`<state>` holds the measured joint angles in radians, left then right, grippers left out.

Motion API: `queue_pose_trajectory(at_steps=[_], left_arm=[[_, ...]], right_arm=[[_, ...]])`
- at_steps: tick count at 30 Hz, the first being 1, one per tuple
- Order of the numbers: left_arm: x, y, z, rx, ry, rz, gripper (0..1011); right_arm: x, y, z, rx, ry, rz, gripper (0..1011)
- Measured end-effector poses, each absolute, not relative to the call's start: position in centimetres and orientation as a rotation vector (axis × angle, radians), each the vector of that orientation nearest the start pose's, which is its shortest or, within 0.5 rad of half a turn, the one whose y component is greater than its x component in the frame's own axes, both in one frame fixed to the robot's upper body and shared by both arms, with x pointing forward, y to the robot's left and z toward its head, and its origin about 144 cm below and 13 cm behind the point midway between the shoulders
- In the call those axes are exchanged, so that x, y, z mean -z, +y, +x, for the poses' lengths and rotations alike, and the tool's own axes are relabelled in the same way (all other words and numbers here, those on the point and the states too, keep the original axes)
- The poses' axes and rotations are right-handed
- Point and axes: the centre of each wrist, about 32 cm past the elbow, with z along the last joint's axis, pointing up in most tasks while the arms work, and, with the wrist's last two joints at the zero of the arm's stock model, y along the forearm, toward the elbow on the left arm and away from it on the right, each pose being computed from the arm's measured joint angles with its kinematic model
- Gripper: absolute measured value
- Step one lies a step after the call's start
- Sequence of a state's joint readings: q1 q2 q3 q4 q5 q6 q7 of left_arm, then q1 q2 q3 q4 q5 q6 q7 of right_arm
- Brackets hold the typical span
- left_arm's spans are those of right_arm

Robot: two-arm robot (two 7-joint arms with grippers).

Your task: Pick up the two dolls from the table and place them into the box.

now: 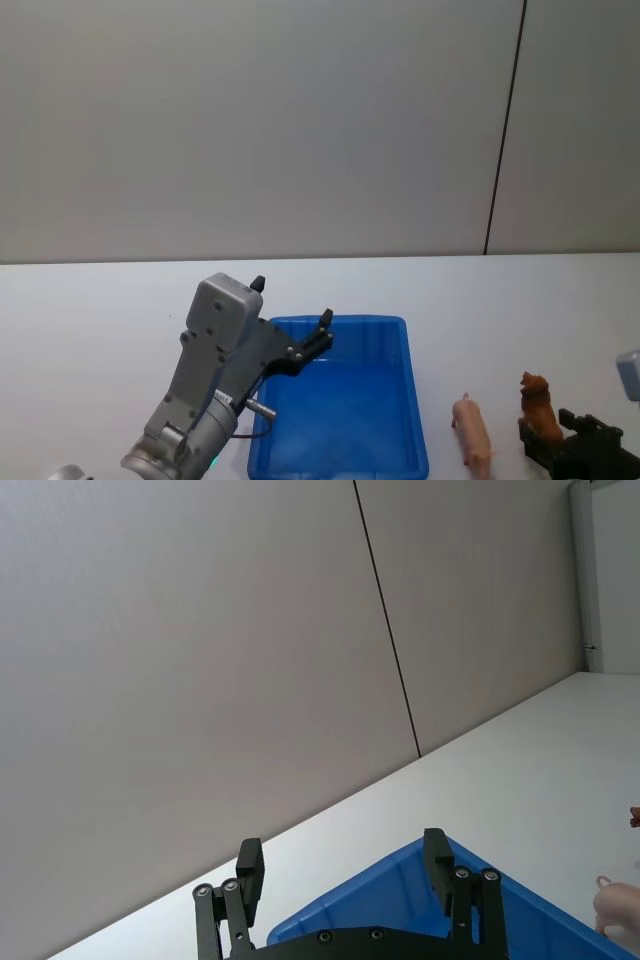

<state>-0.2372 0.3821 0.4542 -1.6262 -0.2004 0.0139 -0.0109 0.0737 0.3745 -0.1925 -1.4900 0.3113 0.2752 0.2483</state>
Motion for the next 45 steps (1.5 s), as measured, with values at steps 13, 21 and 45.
queue_pose_trajectory(at_steps=[13,21,45], left_arm=[[-120.4,19.8,49.2,-1.124,-0.268,0.061,1003],[-120.4,19.8,49.2,-1.124,-0.268,0.061,1003],[-120.4,19.8,49.2,-1.124,-0.268,0.061,1003]], right_arm=[[-114.4,-28.6,48.0,1.173,0.193,-0.271,343],[-115.9,-28.3,48.4,1.158,0.126,-0.208,343],[-121.1,-22.3,52.8,0.893,0.028,-0.112,343]])
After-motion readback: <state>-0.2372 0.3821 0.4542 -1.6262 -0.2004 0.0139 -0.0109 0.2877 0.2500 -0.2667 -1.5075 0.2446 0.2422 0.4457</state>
